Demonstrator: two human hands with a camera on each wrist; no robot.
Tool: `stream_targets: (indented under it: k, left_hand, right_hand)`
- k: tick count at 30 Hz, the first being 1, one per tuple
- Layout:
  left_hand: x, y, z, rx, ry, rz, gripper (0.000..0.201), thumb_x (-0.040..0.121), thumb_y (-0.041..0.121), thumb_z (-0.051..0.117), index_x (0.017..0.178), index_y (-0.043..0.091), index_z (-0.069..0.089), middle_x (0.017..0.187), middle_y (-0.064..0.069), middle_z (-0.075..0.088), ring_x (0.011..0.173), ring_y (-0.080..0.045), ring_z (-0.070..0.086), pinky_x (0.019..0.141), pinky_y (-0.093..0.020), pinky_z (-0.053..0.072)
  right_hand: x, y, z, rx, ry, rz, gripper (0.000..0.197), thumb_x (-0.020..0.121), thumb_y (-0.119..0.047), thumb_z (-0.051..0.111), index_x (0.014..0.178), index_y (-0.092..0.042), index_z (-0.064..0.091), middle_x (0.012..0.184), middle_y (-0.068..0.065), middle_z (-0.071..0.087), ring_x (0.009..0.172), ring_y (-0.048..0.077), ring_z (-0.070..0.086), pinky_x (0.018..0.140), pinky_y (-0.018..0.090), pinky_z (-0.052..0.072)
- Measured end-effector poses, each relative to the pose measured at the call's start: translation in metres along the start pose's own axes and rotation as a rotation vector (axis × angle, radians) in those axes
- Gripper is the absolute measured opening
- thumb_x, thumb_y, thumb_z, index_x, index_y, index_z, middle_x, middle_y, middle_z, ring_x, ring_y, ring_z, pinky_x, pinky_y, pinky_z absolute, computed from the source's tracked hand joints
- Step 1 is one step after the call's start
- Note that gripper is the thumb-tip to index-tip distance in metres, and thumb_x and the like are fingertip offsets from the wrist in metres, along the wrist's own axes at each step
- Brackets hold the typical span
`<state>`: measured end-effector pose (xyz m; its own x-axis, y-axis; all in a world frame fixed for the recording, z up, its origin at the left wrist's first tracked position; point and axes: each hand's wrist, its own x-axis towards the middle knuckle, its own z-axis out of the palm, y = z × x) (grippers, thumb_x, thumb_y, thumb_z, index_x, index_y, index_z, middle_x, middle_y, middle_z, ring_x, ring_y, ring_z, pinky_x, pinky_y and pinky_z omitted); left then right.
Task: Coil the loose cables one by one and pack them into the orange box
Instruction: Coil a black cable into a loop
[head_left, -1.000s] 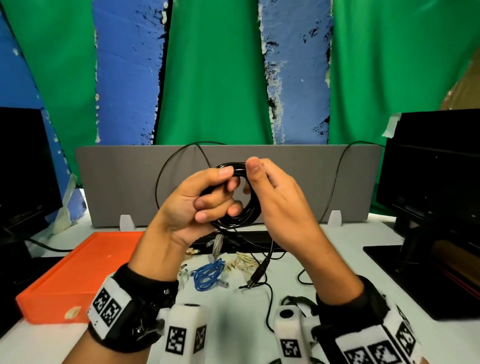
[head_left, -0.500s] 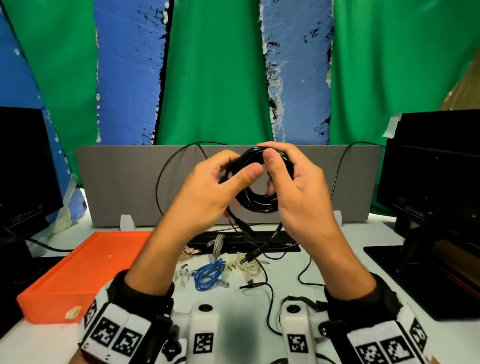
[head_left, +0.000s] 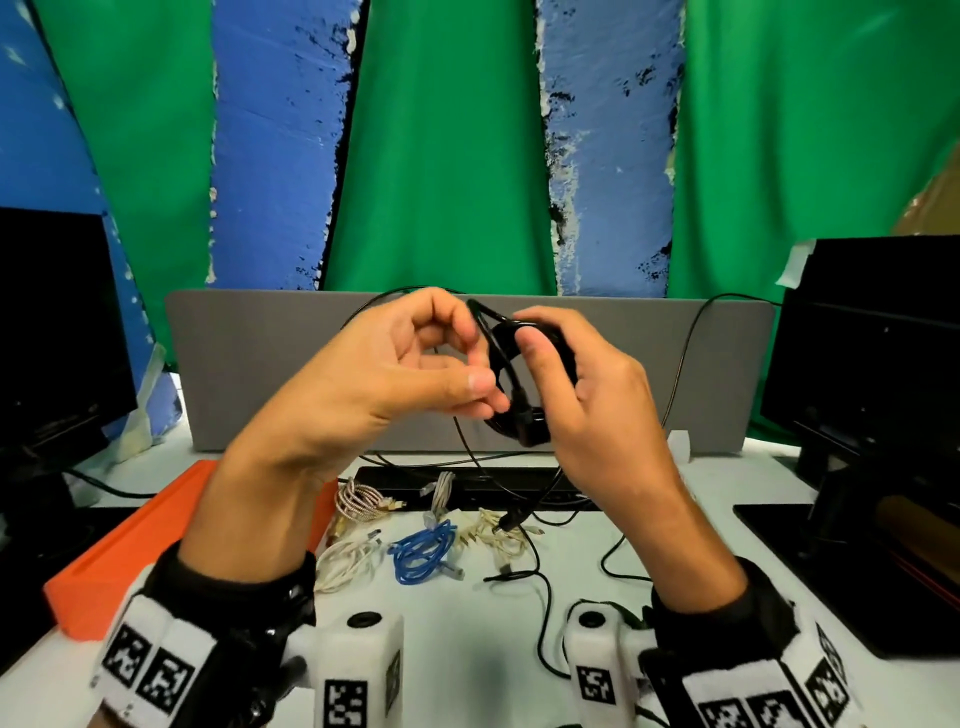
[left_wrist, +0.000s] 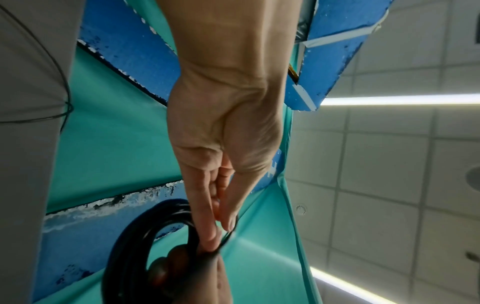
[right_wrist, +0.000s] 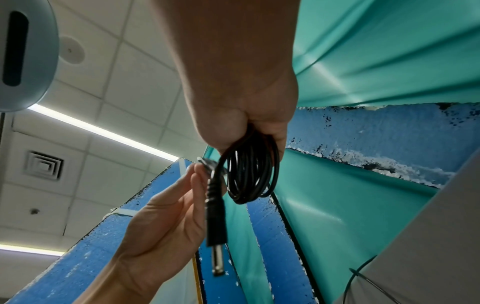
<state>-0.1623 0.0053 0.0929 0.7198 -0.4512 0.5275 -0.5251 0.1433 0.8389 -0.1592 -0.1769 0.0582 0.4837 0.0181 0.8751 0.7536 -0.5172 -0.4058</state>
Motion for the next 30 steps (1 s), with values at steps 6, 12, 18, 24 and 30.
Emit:
stream_targets:
  k: [6,12,18,24,30]
  left_hand:
    - [0.003,-0.004,0.011,0.04,-0.003,0.052,0.035,0.084,0.002,0.07,0.116,0.005,0.058,0.097,-0.007,0.067,0.075,-0.028,0.071,0.064,-0.032,0.057]
    - [-0.004,0.0,-0.008,-0.054,-0.205,-0.03,0.051,0.079,0.006,0.055,0.13,0.007,0.06,0.107,-0.016,0.066,0.076,-0.028,0.065,0.067,-0.034,0.055]
    - [-0.005,0.0,-0.006,0.083,-0.144,0.037,0.02,0.084,0.014,0.072,0.104,0.017,0.072,0.094,-0.011,0.072,0.063,-0.021,0.062,0.062,-0.028,0.054]
    - [0.007,-0.013,0.024,0.636,0.268,0.306,0.02,0.082,0.021,0.078,0.101,0.024,0.074,0.092,0.01,0.057,0.084,-0.004,0.052,0.077,-0.015,0.041]
    - [0.011,-0.025,0.046,0.959,0.536,0.481,0.03,0.08,0.03,0.079,0.102,0.019,0.06,0.111,0.004,0.046,0.106,-0.014,0.047,0.091,-0.022,0.04]
  right_hand:
    - [0.0,-0.002,-0.003,-0.022,0.02,-0.004,0.018,0.104,-0.024,0.051,0.112,-0.018,0.066,0.096,-0.008,0.069,0.085,0.002,0.06,0.074,0.017,0.044]
    - [0.003,0.003,-0.007,-0.087,0.057,-0.044,0.019,0.104,-0.022,0.051,0.114,-0.015,0.066,0.103,-0.005,0.07,0.093,0.008,0.062,0.08,0.016,0.044]
    - [0.003,0.007,-0.008,-0.122,0.043,-0.037,0.02,0.104,-0.024,0.052,0.115,-0.016,0.066,0.103,-0.005,0.069,0.092,0.006,0.06,0.079,0.009,0.041]
    - [0.004,-0.002,-0.005,0.231,0.034,0.209,0.024,0.105,-0.03,0.049,0.101,-0.018,0.07,0.061,-0.015,0.056,0.06,0.005,0.052,0.059,0.022,0.042]
    - [0.005,-0.012,-0.004,0.367,0.086,0.278,0.031,0.107,-0.031,0.044,0.089,-0.019,0.067,0.058,-0.024,0.054,0.06,-0.002,0.05,0.06,0.013,0.038]
